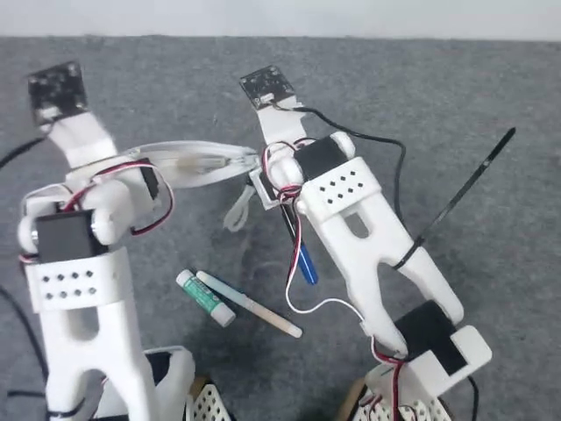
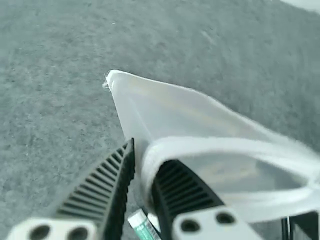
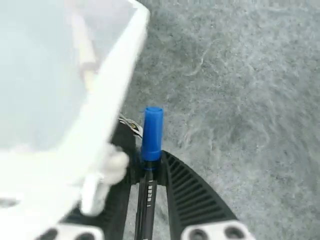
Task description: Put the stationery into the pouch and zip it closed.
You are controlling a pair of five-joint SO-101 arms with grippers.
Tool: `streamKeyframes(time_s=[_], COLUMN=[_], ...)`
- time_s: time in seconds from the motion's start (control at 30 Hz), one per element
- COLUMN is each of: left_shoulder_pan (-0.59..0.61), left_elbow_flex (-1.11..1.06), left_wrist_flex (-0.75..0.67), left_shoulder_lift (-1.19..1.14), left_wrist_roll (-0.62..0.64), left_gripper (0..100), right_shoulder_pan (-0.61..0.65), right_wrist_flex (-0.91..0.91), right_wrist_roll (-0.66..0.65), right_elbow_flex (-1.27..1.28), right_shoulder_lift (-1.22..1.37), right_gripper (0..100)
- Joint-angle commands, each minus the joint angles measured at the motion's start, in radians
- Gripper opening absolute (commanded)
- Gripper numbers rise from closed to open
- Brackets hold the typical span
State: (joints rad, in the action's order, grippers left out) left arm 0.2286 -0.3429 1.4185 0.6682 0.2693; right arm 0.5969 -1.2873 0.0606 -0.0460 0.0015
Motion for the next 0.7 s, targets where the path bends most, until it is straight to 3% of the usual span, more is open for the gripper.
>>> streamKeyframes(time_s=[0.0,0.4,0.67], left_shoulder_pan=[-0.025,-0.021,-0.025], left_elbow_flex=[0.073,-0.002,-0.004], left_wrist_flex=[0.009,-0.049,-0.049], left_shoulder_lift=[0.038,0.041,0.041], left_wrist_roll=[-0.02,-0.017,-0.017], left_gripper=[1,1,1], right_shoulder_pan=[-0.013,-0.004,0.07], right_wrist_flex=[-0.047,-0.17,-0.286], right_wrist_roll=[-0.011,-0.011,-0.011], right_elbow_flex=[-0.023,-0.023,-0.023], right_shoulder_lift=[-0.108,-0.302,-0.464], right_gripper=[1.7,1.7,1.9])
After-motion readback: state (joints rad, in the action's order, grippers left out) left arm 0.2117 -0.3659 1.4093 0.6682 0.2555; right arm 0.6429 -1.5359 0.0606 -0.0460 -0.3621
